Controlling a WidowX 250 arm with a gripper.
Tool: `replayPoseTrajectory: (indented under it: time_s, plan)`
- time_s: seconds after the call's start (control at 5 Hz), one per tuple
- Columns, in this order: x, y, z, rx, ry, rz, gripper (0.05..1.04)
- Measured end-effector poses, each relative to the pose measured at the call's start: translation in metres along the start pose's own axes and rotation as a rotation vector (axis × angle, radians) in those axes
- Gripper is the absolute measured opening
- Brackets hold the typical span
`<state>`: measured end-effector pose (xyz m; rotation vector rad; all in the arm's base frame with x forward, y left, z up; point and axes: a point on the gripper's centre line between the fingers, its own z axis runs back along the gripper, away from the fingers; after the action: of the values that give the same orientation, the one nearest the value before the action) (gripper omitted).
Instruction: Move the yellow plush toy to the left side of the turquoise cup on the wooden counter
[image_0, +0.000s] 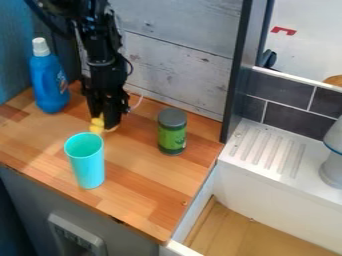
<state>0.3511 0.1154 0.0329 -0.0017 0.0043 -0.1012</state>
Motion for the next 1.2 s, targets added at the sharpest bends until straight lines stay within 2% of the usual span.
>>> replayPoseTrajectory:
  time_s: [0.2,0.4,0.6,0.8,1.0,1.2]
  plan:
    - [-0.017,-0.004,0.032,0.034,-0.035,-0.007,0.436]
    - [-0.049,0.0,0.037,0.063,0.11,0.045,0.436]
    - [-0.09,0.027,0.029,0.088,0.193,0.217,0.436]
    - [-0.101,0.051,0.025,0.096,0.158,0.281,0.436]
    - [-0.112,0.071,0.011,0.09,0.161,0.34,0.436]
    - [-0.112,0.08,-0.004,0.076,0.192,0.355,0.436]
